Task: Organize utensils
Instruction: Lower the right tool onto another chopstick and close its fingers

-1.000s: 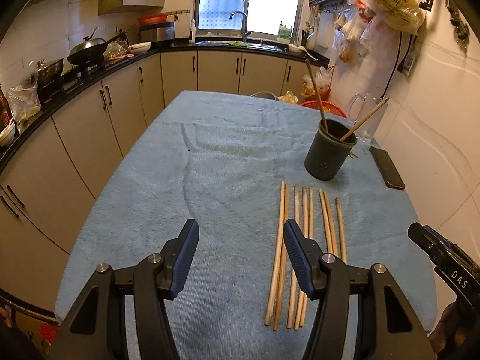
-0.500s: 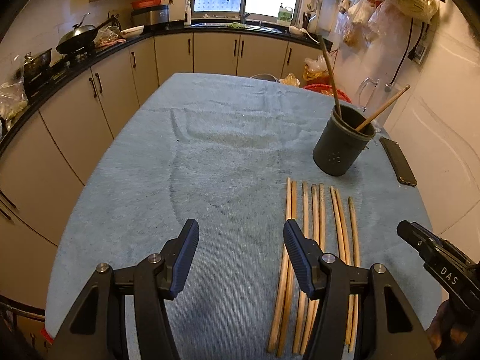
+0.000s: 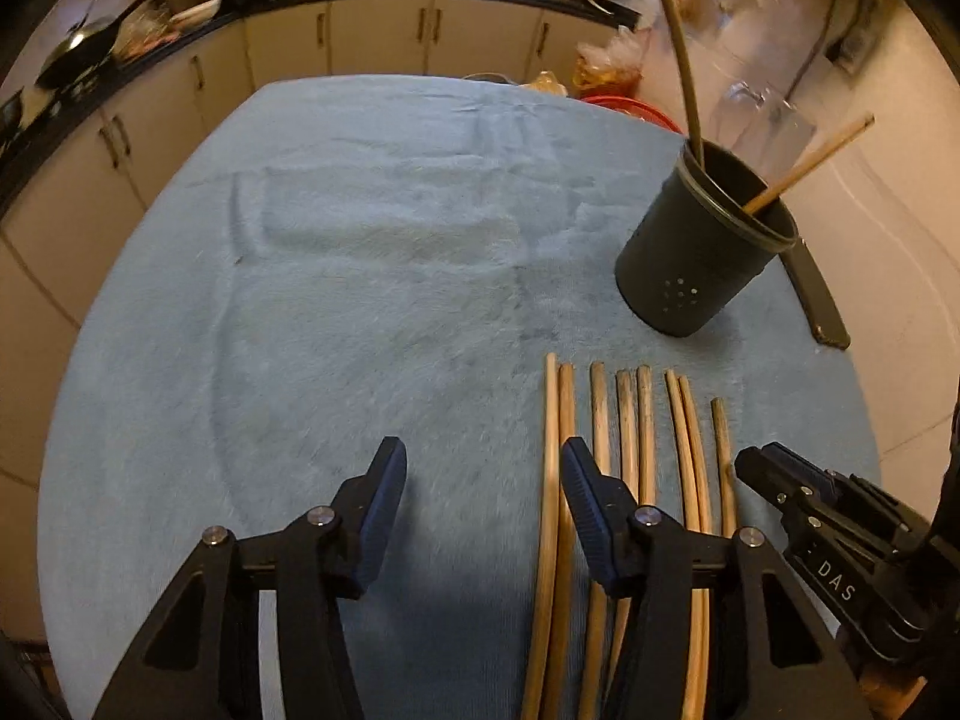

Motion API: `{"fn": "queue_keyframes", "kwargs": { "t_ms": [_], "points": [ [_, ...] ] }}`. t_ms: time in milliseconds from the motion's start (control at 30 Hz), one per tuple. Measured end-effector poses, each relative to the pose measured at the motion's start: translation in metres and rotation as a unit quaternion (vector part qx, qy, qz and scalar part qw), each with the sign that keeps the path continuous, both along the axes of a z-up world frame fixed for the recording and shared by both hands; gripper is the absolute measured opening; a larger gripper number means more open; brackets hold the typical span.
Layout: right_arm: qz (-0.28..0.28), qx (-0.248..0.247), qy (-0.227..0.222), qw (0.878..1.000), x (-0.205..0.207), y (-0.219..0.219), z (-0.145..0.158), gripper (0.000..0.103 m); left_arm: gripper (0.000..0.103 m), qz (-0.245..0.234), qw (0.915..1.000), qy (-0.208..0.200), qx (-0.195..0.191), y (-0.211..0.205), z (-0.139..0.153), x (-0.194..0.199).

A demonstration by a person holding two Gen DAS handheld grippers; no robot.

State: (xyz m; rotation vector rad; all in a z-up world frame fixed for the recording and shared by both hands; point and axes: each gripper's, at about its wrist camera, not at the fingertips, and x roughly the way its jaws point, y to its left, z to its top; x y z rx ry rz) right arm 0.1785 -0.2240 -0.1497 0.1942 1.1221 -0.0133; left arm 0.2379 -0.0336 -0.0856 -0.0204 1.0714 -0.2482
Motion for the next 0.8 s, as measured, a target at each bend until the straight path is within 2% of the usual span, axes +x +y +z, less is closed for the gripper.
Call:
{"fn": "queue_keyframes", "kwargs": {
  "t_ms": [133,333,500,633,700,800],
  "points": [
    [0.007,0.002,0.011,1.000,0.008,0.002,-0.011,0.022,0.046,-0.008,0.9997,0.024,-0.005,-0.007,-0.011,0.012],
    [0.013,-0.002,0.011,1.000,0.009,0.005,-0.014,0.019,0.045,-0.018,0.9989,0.042,-0.012,-0.014,-0.022,0.022],
    [0.013,-0.009,0.009,1.000,0.009,0.003,-0.015,0.019,0.045,-0.024,0.9990,0.038,0.007,-0.022,-0.025,0.026],
    [0.016,-0.015,0.009,1.000,0.009,0.004,-0.016,0.019,0.040,-0.022,0.9988,0.042,0.014,-0.023,-0.023,0.026],
    [0.019,-0.021,0.011,1.000,0.009,0.006,-0.016,0.019,0.040,-0.030,0.9981,0.047,0.026,-0.029,-0.023,0.029],
    [0.022,-0.026,0.014,0.999,0.010,0.007,-0.016,0.019,0.040,-0.058,0.9950,0.041,0.071,-0.046,-0.025,0.031]
  ]
}}
